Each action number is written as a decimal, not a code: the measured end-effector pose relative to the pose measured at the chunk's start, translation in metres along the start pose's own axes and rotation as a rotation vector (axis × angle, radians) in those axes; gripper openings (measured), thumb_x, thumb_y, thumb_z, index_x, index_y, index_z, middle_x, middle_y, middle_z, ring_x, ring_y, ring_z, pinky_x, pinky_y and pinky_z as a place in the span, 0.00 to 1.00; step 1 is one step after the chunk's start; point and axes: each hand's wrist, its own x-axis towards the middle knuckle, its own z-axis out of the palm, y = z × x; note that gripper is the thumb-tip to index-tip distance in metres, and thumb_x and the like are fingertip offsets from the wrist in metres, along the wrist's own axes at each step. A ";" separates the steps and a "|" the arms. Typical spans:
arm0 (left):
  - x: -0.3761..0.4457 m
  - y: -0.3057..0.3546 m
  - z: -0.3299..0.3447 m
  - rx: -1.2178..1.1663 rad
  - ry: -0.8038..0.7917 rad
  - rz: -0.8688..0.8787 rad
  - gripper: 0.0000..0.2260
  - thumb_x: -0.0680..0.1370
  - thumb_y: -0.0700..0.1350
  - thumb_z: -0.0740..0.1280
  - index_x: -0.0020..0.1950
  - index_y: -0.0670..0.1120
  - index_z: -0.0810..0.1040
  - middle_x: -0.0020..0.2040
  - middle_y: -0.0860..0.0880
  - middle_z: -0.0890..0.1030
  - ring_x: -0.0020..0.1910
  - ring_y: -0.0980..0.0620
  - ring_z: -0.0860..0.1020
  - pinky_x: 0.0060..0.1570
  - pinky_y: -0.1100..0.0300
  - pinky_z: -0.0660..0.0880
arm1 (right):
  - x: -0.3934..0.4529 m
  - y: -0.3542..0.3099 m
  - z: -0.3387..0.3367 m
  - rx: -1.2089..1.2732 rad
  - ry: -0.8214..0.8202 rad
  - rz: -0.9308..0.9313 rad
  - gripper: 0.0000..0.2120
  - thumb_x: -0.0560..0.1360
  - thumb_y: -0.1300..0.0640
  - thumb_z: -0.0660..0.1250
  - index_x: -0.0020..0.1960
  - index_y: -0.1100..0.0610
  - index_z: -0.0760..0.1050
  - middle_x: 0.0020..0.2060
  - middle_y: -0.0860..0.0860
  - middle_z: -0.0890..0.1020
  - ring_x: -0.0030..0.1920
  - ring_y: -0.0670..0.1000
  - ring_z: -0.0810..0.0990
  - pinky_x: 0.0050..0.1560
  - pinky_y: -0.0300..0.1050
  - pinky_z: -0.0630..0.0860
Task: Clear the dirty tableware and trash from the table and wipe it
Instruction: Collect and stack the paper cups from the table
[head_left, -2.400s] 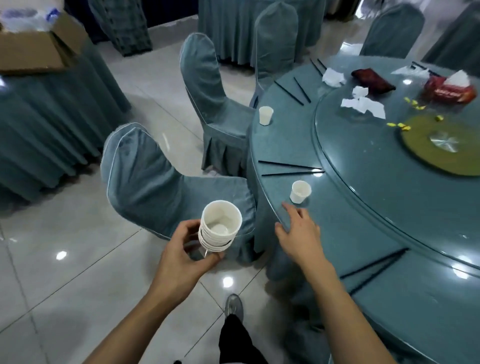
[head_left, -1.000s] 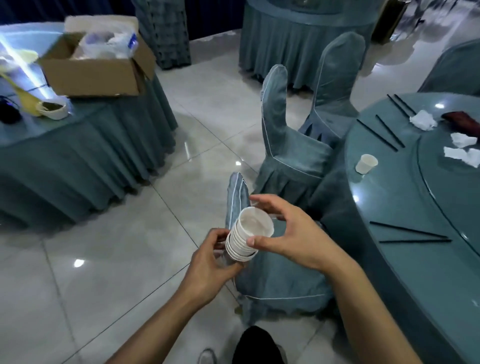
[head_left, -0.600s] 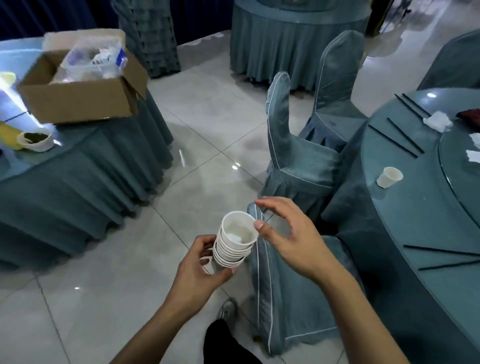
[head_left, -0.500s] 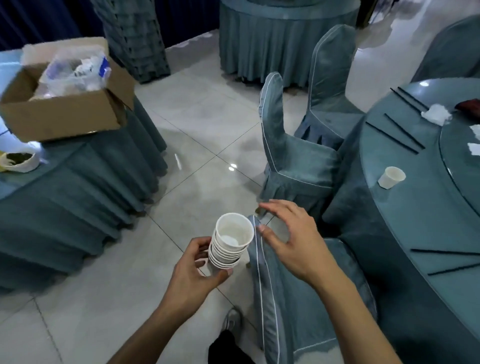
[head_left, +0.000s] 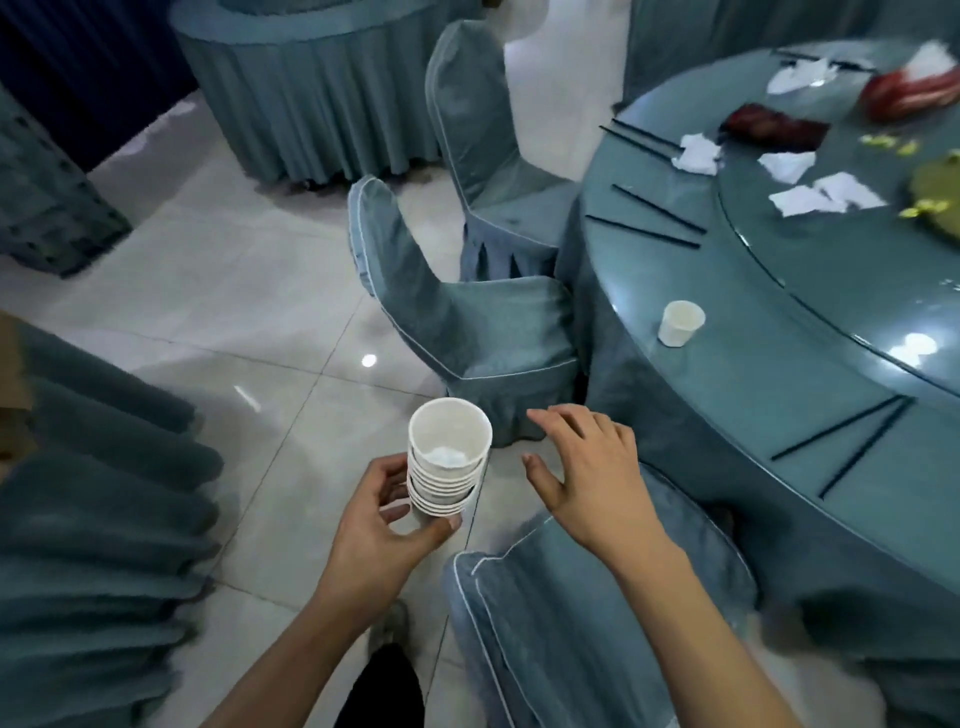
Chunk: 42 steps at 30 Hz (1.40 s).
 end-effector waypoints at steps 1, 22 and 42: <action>0.016 0.001 -0.001 0.005 -0.022 0.006 0.28 0.66 0.41 0.83 0.61 0.53 0.76 0.57 0.55 0.84 0.57 0.53 0.82 0.60 0.54 0.79 | 0.007 0.004 0.002 -0.006 0.011 0.037 0.23 0.76 0.41 0.57 0.67 0.48 0.74 0.59 0.46 0.77 0.57 0.53 0.76 0.59 0.52 0.67; 0.324 0.062 -0.019 0.099 -0.603 0.193 0.28 0.67 0.39 0.83 0.61 0.54 0.76 0.58 0.55 0.83 0.57 0.52 0.82 0.60 0.44 0.79 | 0.167 0.028 0.033 -0.075 0.139 0.825 0.22 0.78 0.44 0.65 0.70 0.46 0.71 0.62 0.50 0.75 0.63 0.56 0.74 0.64 0.55 0.66; 0.467 0.119 0.055 0.176 -0.634 0.162 0.26 0.67 0.42 0.83 0.60 0.57 0.76 0.56 0.61 0.83 0.56 0.60 0.80 0.59 0.56 0.77 | 0.275 0.245 0.075 0.027 0.057 1.273 0.28 0.73 0.47 0.70 0.70 0.53 0.69 0.63 0.59 0.72 0.61 0.67 0.74 0.60 0.59 0.71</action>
